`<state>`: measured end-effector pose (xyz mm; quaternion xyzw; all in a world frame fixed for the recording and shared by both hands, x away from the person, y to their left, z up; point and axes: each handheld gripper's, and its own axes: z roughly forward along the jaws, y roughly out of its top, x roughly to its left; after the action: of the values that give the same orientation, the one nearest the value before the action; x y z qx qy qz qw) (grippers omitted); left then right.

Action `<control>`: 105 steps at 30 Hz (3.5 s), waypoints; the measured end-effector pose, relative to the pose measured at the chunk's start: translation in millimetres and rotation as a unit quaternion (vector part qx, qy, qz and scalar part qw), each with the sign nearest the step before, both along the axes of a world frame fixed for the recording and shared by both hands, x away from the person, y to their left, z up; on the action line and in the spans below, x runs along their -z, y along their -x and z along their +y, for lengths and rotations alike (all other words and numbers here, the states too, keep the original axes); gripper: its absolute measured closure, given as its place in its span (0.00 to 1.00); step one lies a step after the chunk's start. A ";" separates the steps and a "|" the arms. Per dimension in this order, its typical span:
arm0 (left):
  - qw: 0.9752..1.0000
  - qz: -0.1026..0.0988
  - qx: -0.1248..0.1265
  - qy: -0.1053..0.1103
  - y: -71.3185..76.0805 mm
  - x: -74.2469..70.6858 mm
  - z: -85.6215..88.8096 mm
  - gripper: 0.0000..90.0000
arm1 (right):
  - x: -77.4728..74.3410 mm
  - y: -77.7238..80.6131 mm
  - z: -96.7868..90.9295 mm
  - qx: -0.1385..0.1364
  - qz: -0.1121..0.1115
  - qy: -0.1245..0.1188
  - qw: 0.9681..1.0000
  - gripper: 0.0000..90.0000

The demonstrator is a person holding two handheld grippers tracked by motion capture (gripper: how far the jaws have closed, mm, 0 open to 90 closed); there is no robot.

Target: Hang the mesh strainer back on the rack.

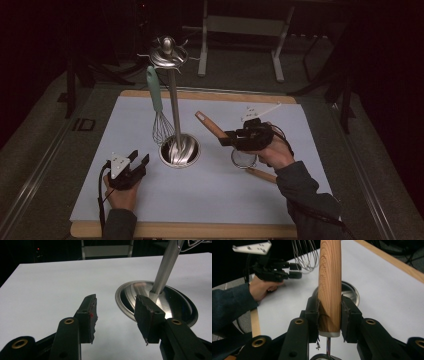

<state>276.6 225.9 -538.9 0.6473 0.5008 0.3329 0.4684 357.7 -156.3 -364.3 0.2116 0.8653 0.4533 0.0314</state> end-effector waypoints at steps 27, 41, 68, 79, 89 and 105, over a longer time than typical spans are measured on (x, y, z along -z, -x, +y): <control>1.000 -0.001 -0.001 -0.002 0.2 0.1 -0.6 0.59 | -54.1 1.4 6.0 -0.024 -0.067 -0.034 0.997 0.79; 1.000 0.000 -0.001 -0.002 0.1 0.1 -0.7 0.59 | -85.8 6.8 7.7 -0.044 -0.089 -0.080 0.992 0.79; 1.000 -0.002 -0.002 -0.003 0.6 -0.1 -0.6 0.59 | -90.9 -2.7 39.4 -0.051 -0.090 -0.105 0.989 0.79; 1.000 -0.002 -0.002 -0.002 0.5 -0.1 -0.6 0.59 | -80.5 -13.3 58.4 -0.051 -0.065 -0.094 0.992 0.78; 1.000 -0.002 -0.002 -0.002 0.6 0.0 -0.6 0.59 | -75.5 -20.6 67.5 -0.049 -0.038 -0.097 0.993 0.76; 1.000 -0.002 -0.003 -0.005 0.8 -0.1 -0.7 0.59 | -76.1 -18.9 68.3 -0.037 -0.047 -0.083 0.995 0.77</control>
<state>275.8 225.2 -538.8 0.6473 0.4999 0.3380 0.4657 376.5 -88.0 -288.2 0.1597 0.8294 0.5339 0.0378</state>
